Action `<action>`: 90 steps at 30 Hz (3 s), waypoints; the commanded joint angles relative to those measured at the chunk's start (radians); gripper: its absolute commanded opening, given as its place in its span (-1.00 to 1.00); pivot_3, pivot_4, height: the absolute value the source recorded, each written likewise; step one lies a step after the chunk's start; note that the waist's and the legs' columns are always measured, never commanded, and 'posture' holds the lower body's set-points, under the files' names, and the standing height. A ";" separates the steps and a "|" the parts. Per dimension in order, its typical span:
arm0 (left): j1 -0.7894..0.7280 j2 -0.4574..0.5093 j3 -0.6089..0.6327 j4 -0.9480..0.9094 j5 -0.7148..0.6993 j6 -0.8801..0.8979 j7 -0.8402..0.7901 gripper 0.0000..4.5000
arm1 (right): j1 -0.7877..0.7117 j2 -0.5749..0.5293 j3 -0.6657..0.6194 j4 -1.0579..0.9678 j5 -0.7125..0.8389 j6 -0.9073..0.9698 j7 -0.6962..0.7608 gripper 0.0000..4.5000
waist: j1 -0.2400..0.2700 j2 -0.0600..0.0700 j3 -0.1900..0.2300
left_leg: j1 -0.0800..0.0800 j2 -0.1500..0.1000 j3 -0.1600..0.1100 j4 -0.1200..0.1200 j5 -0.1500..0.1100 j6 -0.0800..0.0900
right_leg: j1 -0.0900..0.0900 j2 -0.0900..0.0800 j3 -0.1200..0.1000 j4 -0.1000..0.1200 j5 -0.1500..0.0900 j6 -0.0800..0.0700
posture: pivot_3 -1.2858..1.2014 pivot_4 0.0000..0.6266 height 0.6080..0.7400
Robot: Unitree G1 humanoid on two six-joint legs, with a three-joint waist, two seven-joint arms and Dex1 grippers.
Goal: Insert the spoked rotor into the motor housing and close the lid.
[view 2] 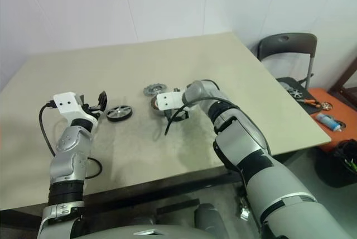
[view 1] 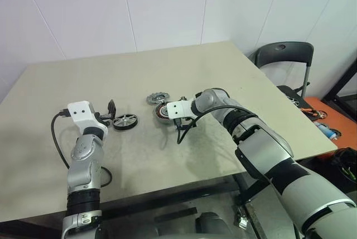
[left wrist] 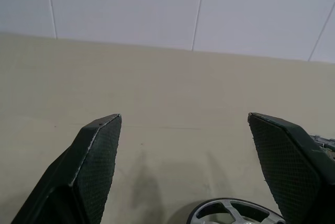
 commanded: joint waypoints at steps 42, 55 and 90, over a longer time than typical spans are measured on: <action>-0.004 -0.002 -0.017 -0.049 -0.002 0.000 0.007 0.83 | -0.041 0.011 -0.078 -0.047 0.021 -0.031 0.190 -0.99 | -0.001 0.000 0.000 | 0.000 0.000 -0.001 0.000 0.001 -0.002 | 0.000 0.001 0.000 0.000 0.001 -0.001 | 0.03 -1.00 1.00; -0.026 -0.007 -0.034 -0.016 0.002 -0.008 -0.012 0.83 | 0.210 -0.149 -0.106 -0.592 0.186 0.340 0.674 -0.99 | 0.003 0.000 0.000 | 0.000 0.000 -0.001 0.000 0.001 -0.002 | 0.000 0.000 -0.001 0.000 0.001 -0.001 | 0.03 -1.00 1.00; -0.100 0.009 -0.060 0.075 0.002 -0.016 -0.054 0.83 | 0.299 -0.377 -0.069 -1.249 0.488 0.950 0.717 -0.26 | 0.034 -0.001 0.000 | 0.000 0.000 -0.001 0.003 0.003 -0.003 | 0.002 0.000 -0.001 -0.003 0.005 0.002 | 0.03 -1.00 1.00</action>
